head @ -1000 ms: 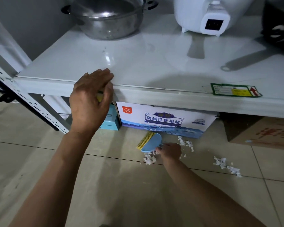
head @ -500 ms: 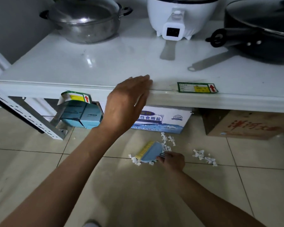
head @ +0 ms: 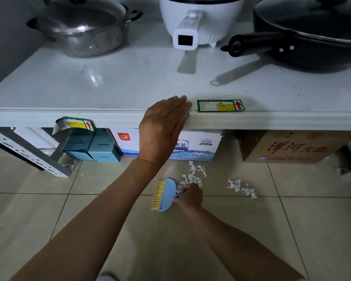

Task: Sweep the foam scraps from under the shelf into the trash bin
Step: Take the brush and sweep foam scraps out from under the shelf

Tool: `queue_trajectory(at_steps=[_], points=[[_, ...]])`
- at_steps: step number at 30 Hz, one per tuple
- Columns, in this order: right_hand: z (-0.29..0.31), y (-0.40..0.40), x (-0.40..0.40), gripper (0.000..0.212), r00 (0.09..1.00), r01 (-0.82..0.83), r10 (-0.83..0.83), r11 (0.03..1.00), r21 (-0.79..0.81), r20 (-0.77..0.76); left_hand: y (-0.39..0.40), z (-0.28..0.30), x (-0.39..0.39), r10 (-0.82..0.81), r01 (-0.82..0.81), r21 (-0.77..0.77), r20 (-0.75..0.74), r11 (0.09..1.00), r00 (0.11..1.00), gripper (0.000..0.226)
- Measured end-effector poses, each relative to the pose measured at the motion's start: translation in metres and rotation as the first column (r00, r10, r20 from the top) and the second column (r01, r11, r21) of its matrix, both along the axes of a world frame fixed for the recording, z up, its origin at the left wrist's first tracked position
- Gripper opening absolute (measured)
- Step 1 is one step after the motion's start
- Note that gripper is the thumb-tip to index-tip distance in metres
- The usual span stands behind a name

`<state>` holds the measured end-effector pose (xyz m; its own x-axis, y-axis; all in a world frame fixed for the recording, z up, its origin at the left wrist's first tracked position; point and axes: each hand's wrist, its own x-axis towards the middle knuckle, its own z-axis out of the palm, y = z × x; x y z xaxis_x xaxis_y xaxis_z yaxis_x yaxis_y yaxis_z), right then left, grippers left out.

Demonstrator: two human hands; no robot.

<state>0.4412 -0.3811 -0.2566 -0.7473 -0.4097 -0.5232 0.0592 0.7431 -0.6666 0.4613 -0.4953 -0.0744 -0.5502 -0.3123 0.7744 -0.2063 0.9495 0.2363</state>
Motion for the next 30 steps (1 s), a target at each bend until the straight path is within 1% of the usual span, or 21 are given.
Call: queue_trajectory(at_steps=[3, 9, 10, 12, 14, 16, 18, 21, 23, 25, 28, 30], points=[[0.002, 0.028, -0.03, 0.042, 0.998, 0.045, -0.043, 0.998, 0.05, -0.04, -0.001, -0.003, -0.002, 0.021, -0.022, -0.019, -0.013, 1.0, 1.0, 0.025], [-0.003, 0.089, -0.08, 0.055, 0.984, 0.146, -0.129, 0.978, 0.147, -0.119, 0.001, -0.003, -0.003, 0.039, -0.04, -0.052, -0.007, 0.998, 0.999, 0.026], [-0.005, 0.095, -0.086, 0.054, 0.982, 0.171, -0.156, 0.974, 0.151, -0.103, 0.002, -0.002, -0.003, 0.042, -0.042, -0.048, -0.005, 0.998, 0.999, 0.027], [0.01, 0.101, -0.088, 0.044, 0.977, 0.198, -0.181, 0.967, 0.16, -0.117, 0.004, -0.002, -0.002, 0.042, -0.042, -0.036, -0.001, 0.998, 0.999, 0.026], [0.02, 0.098, -0.088, 0.036, 0.973, 0.208, -0.193, 0.971, 0.118, -0.124, 0.005, -0.001, -0.003, 0.04, -0.04, -0.024, -0.005, 0.999, 0.999, 0.025], [0.025, 0.085, -0.085, 0.036, 0.975, 0.188, -0.179, 0.98, 0.06, -0.132, 0.006, 0.0, -0.003, 0.044, -0.044, -0.016, -0.013, 0.999, 0.999, 0.025], [0.026, 0.064, -0.079, 0.038, 0.982, 0.168, -0.169, 0.986, -0.008, -0.084, 0.009, 0.0, -0.005, 0.051, -0.051, -0.007, -0.017, 0.999, 0.999, 0.025], [0.025, 0.033, -0.075, 0.038, 0.98, 0.189, -0.193, 0.979, -0.083, -0.045, 0.011, 0.0, -0.007, 0.077, -0.077, -0.014, -0.026, 0.997, 0.997, 0.025], [0.022, 0.018, -0.076, 0.041, 0.976, 0.21, -0.214, 0.975, -0.075, -0.038, 0.011, -0.001, -0.007, 0.075, -0.075, -0.022, -0.028, 0.997, 0.997, 0.026], [0.017, 0.011, -0.08, 0.041, 0.966, 0.243, -0.247, 0.968, -0.066, -0.07, 0.009, -0.003, -0.007, 0.065, -0.066, -0.024, -0.032, 0.998, 0.997, 0.026], [0.006, 0.02, -0.092, 0.037, 0.953, 0.289, -0.288, 0.957, -0.003, -0.095, 0.008, -0.004, -0.008, 0.068, -0.069, -0.022, -0.044, 0.997, 0.997, 0.026], [-0.001, 0.037, -0.101, 0.036, 0.929, 0.361, -0.356, 0.932, 0.033, -0.096, 0.008, -0.004, -0.008, 0.062, -0.062, -0.017, -0.042, 0.998, 0.997, 0.026]])
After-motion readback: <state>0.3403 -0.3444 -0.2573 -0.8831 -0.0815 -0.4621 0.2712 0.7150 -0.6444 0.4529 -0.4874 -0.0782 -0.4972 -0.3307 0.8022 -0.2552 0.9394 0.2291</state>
